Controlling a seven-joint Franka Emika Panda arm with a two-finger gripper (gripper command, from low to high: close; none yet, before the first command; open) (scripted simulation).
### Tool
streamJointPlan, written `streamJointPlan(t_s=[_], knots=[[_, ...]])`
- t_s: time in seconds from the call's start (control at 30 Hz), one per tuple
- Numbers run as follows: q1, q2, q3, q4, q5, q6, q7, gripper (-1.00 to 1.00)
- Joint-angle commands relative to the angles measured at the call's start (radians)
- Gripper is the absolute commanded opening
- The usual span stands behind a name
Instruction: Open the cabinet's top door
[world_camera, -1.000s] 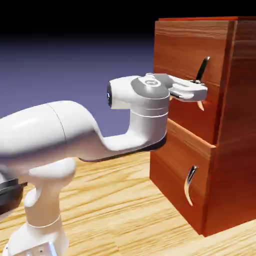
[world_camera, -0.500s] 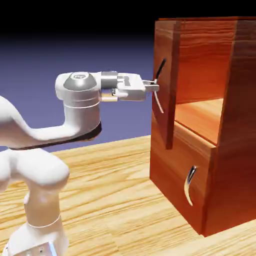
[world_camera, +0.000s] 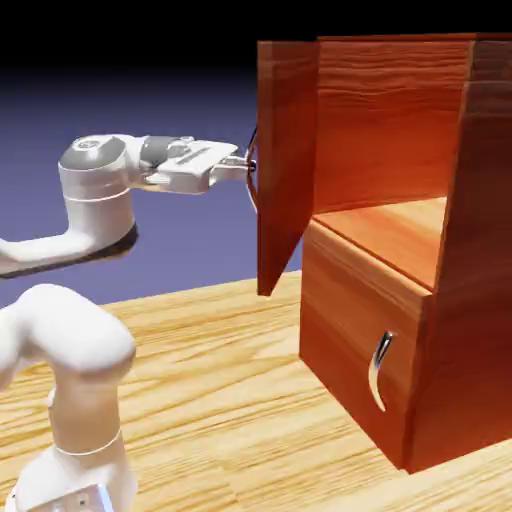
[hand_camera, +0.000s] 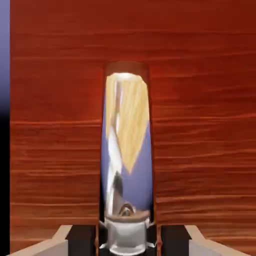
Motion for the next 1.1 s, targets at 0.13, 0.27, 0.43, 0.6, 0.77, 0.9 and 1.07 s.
streamJointPlan(t_s=[0.13,0.27,0.43,0.6,0.77,0.9,1.07], knots=[[-0.004,0.044,0.181,0.040,0.162,-0.135,0.018,-1.00],[-0.029,0.105,0.326,0.100,0.288,-0.250,0.040,-1.00],[-0.106,0.204,0.507,0.215,0.434,-0.405,0.071,-1.00],[-0.243,0.311,0.689,0.376,0.561,-0.570,0.099,-1.00],[-0.420,0.392,0.855,0.556,0.654,-0.726,0.114,-1.00],[-0.565,0.429,0.968,0.692,0.705,-0.832,0.114,-1.00],[-0.746,0.446,1.091,0.857,0.753,-0.948,0.098,-1.00]])
